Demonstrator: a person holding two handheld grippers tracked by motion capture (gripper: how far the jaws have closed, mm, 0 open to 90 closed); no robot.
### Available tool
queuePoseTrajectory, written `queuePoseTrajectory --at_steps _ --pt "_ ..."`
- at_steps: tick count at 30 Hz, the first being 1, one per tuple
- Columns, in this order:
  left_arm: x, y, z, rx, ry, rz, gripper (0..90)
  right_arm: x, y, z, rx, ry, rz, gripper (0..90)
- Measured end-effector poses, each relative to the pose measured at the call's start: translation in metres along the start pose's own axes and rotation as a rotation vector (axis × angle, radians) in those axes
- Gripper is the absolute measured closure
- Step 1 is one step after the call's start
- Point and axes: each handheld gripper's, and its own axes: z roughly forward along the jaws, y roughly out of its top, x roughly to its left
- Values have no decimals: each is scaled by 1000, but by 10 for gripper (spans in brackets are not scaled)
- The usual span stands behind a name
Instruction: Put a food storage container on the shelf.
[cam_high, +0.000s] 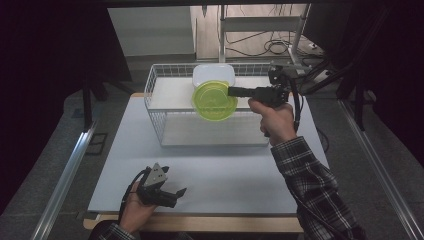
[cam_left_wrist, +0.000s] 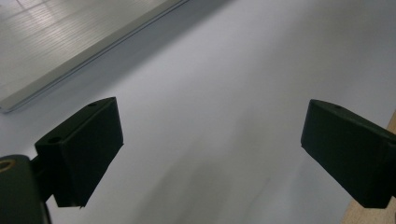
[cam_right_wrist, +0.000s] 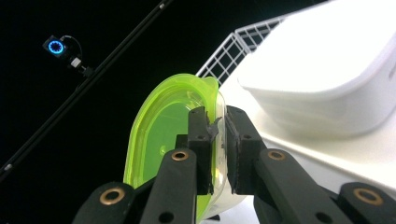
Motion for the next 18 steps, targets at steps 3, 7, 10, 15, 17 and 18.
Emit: queuePoseTrajectory --at_steps 3,7,10,15,17,18 --pt "0 0 0 4 -1 2 53 4 9 0 -16 -10 -9 816" --pt "0 0 0 3 -2 1 53 7 20 1 -37 -29 -13 816" --pt "0 0 0 3 -3 1 53 8 28 2 -52 -44 -9 816" --pt "0 0 0 -1 -5 -3 53 7 39 4 -73 -70 -3 816" --pt "0 0 0 4 -5 2 53 6 42 5 -82 -78 -3 816" --pt "0 0 0 5 -5 3 53 6 44 6 -85 -84 -1 816"
